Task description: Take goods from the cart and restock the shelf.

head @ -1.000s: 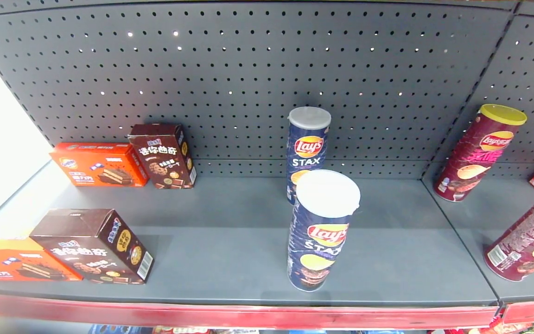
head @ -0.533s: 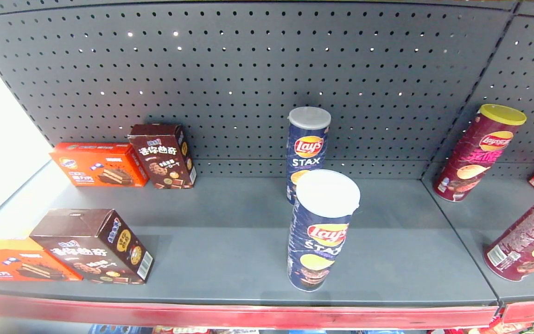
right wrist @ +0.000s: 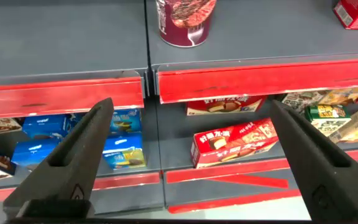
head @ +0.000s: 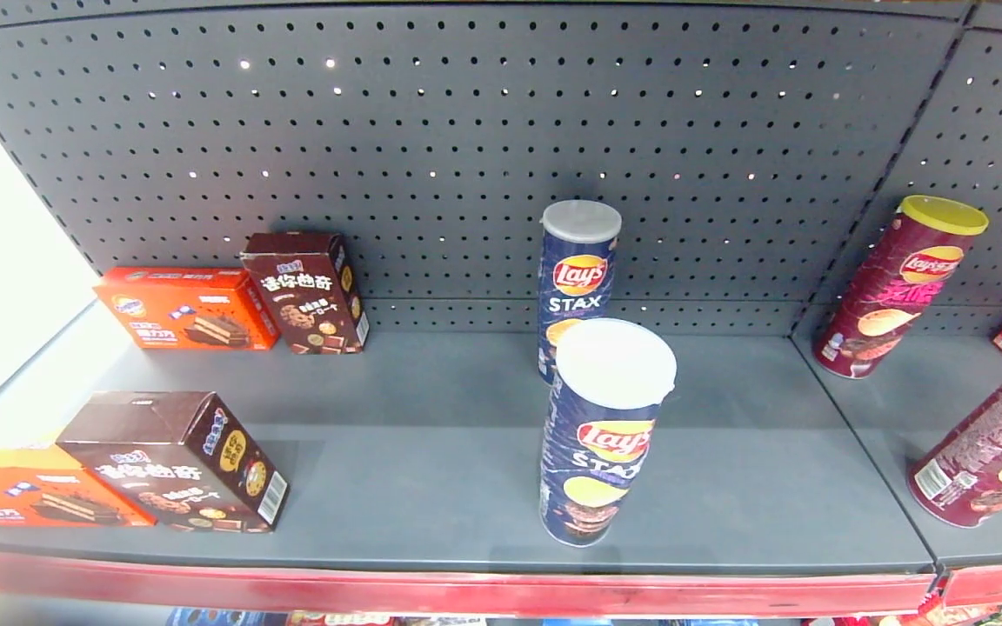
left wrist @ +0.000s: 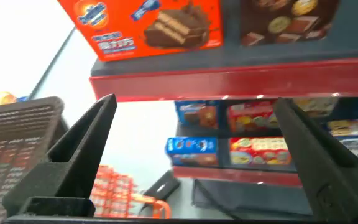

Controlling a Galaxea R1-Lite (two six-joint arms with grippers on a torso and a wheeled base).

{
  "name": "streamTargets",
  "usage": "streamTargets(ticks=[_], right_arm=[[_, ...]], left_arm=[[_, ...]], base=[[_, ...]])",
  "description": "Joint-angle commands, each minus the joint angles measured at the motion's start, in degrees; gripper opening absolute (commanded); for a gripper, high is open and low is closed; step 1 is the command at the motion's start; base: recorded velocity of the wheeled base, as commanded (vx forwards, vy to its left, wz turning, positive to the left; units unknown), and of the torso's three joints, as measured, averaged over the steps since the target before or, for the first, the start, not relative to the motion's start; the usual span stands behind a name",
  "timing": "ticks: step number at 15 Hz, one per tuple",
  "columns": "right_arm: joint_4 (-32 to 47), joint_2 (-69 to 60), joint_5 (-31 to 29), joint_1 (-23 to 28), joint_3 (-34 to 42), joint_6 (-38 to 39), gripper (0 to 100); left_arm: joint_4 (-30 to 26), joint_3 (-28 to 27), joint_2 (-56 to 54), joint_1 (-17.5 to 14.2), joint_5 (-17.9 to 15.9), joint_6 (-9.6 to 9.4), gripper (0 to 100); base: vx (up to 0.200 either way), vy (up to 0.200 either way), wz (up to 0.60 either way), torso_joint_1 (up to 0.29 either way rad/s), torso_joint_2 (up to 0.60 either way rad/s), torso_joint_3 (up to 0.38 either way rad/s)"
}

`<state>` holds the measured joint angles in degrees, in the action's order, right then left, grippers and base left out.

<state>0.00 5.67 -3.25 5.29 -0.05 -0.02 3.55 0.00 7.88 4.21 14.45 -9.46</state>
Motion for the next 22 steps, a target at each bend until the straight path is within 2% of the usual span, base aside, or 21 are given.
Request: streamTargets(ticks=[1, 2, 3, 4, 7, 8, 11, 13, 14, 15, 17, 19, 21, 22], right_arm=[[0.0, 0.0, 0.0, 0.0, 0.0, -0.1, 100], [0.0, 0.0, 0.1, 0.0, 0.0, -0.1, 100], [0.0, 0.0, 0.1, 0.0, 0.0, -0.1, 100], [0.0, 0.0, 0.1, 0.0, 0.0, -0.1, 100], [0.0, 0.0, 0.1, 0.0, 0.0, -0.1, 100], [0.0, 0.0, 0.1, 0.0, 0.0, -0.1, 100], [0.0, 0.0, 0.1, 0.0, 0.0, 0.0, 100], [0.0, 0.0, 0.1, 0.0, 0.0, -0.1, 100], [0.0, 0.0, 0.1, 0.0, 0.0, -0.1, 100], [0.0, 0.0, 0.1, 0.0, 0.0, -0.1, 100], [0.0, 0.0, 0.1, 0.0, 0.0, 0.0, 100], [0.0, 0.0, 0.1, 0.0, 0.0, -0.1, 100], [0.0, 0.0, 0.1, 0.0, 0.0, -0.1, 100], [0.0, 0.0, 0.1, 0.0, 0.0, -0.1, 100]], left_arm=[[0.1, 0.0, -2.7, 0.1, -2.3, 1.2, 100], [-0.2, 0.0, -2.7, 0.1, -5.8, 0.85, 100], [-0.9, -0.2, -2.7, 0.1, -11.5, 0.85, 100], [-2.4, -0.6, -2.7, 0.1, -14.2, 0.85, 100], [-6.8, -2.5, -2.3, 0.4, -15.1, 1.55, 100], [-6.9, -2.5, -2.3, -0.2, -14.4, 2.34, 100], [-6.4, -2.3, -3.1, -2.3, -11.2, 2.16, 100], [-6.4, -2.3, -3.1, -2.2, -13.6, 3.22, 100], [-6.4, -1.8, -3.1, -2.2, -18.7, 3.83, 100], [-5.8, -1.0, -3.2, -2.2, -20.2, 2.87, 100], [-5.2, -0.8, -4.1, -3.0, -19.2, 0.58, 100], [-5.2, -0.6, -7.9, -4.2, -18.9, 1.02, 100], [-5.2, -0.5, -7.9, -4.2, -18.8, 3.31, 100], [-5.2, -0.5, -7.9, -4.2, -18.8, 3.4, 100]], base=[[0.0, 0.0, 0.0, 0.0, 0.0, 0.0], [0.0, 0.0, 0.0, 0.0, 0.0, 0.0], [0.0, 0.0, 0.0, 0.0, 0.0, 0.0], [0.0, 0.0, 0.0, 0.0, 0.0, 0.0], [0.0, 0.0, 0.0, 0.0, 0.0, 0.0], [0.0, 0.0, 0.0, 0.0, 0.0, 0.0], [0.0, 0.0, 0.0, 0.0, 0.0, 0.0], [0.0, 0.0, 0.0, 0.0, 0.0, 0.0], [0.0, 0.0, 0.0, 0.0, 0.0, 0.0], [0.0, 0.0, 0.0, 0.0, 0.0, 0.0], [0.0, 0.0, 0.0, 0.0, 0.0, 0.0], [0.0, 0.0, 0.0, 0.0, 0.0, 0.0], [0.0, 0.0, 0.0, 0.0, 0.0, 0.0], [0.0, 0.0, 0.0, 0.0, 0.0, 0.0]])
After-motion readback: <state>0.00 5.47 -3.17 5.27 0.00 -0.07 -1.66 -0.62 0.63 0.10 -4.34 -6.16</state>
